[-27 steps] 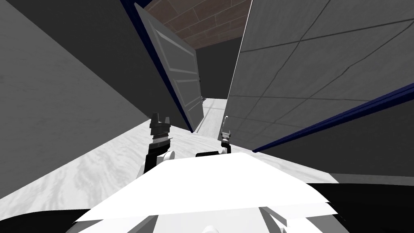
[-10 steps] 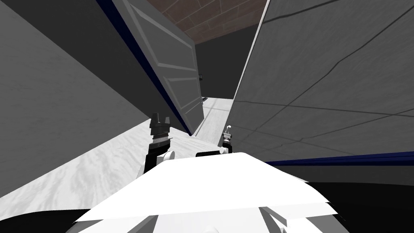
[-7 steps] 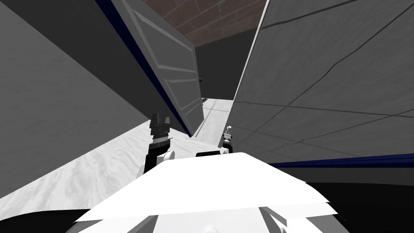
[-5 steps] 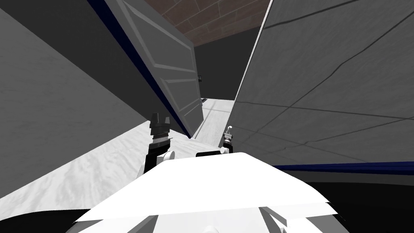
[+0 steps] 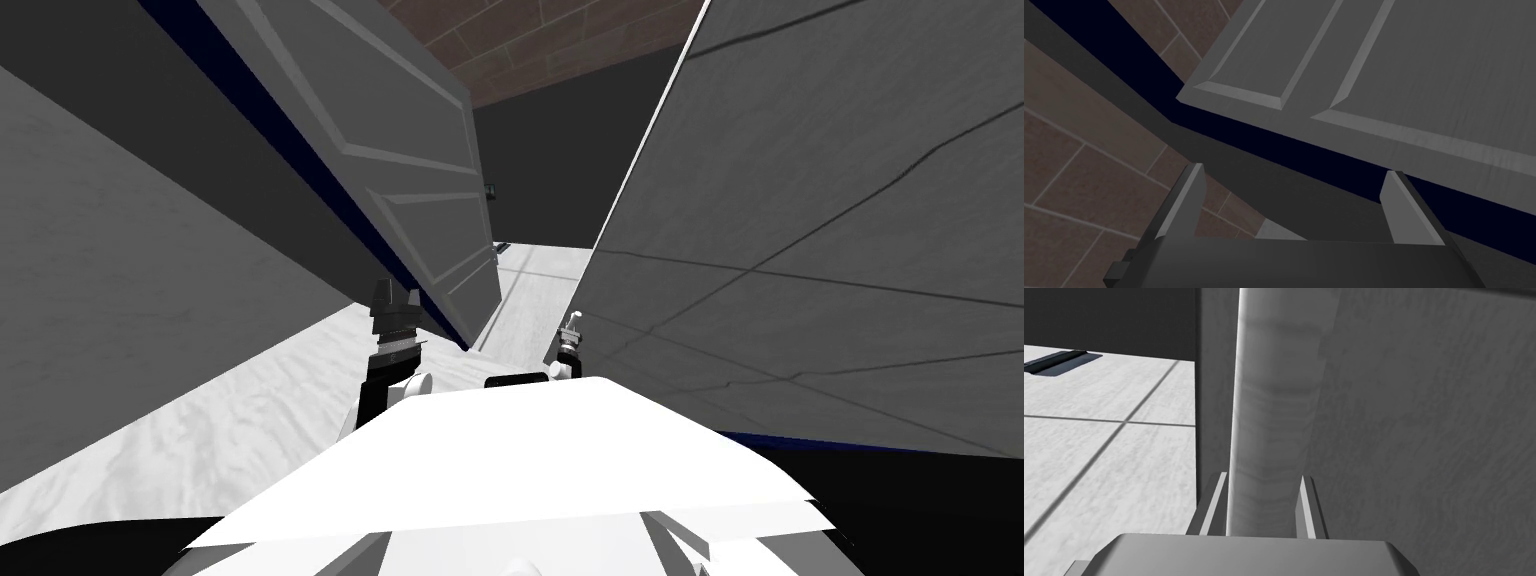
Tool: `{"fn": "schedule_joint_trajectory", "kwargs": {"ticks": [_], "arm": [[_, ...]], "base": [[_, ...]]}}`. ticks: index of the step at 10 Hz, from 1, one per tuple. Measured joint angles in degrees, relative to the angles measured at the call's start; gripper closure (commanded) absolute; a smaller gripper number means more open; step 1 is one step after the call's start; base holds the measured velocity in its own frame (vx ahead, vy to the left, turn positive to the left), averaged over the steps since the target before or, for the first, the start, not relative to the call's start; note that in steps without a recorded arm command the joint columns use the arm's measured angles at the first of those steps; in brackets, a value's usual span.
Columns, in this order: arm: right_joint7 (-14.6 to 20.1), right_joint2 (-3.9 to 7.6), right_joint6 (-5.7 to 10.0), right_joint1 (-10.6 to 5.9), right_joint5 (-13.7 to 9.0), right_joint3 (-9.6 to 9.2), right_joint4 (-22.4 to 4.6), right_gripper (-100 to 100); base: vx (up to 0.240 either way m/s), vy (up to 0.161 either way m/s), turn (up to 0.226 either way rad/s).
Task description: Push the door open
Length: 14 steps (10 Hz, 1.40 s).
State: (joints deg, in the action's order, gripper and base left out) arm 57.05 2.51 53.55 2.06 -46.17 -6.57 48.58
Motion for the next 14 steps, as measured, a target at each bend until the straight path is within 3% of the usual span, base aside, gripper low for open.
{"fn": "schedule_joint_trajectory", "kwargs": {"ticks": [3, 4, 7, 9, 13, 14], "arm": [[-0.87, 0.2, -0.07, 0.28, -1.47, 1.9, 0.99, 100], [-0.29, 0.52, 0.68, -0.7, -1.77, 2.41, -0.55, 100], [-0.86, 0.23, 1.07, -0.99, -3.25, 4.4, -0.94, 100], [-1.41, 0.24, 0.7, -0.74, -4.12, 5.56, 0.07, 100], [-1.65, -0.69, 1.76, -0.96, -5.78, 7.94, -0.61, 100], [-2.11, -0.8, 1.44, -0.56, -6.31, 8.63, 0.33, 100]], "base": [[0.192, -0.039, -0.067], [0.158, -0.009, -0.074], [0.166, -0.033, -0.059], [0.175, -0.014, -0.084], [0.211, -0.012, -0.059], [0.197, 0.009, -0.093]]}}
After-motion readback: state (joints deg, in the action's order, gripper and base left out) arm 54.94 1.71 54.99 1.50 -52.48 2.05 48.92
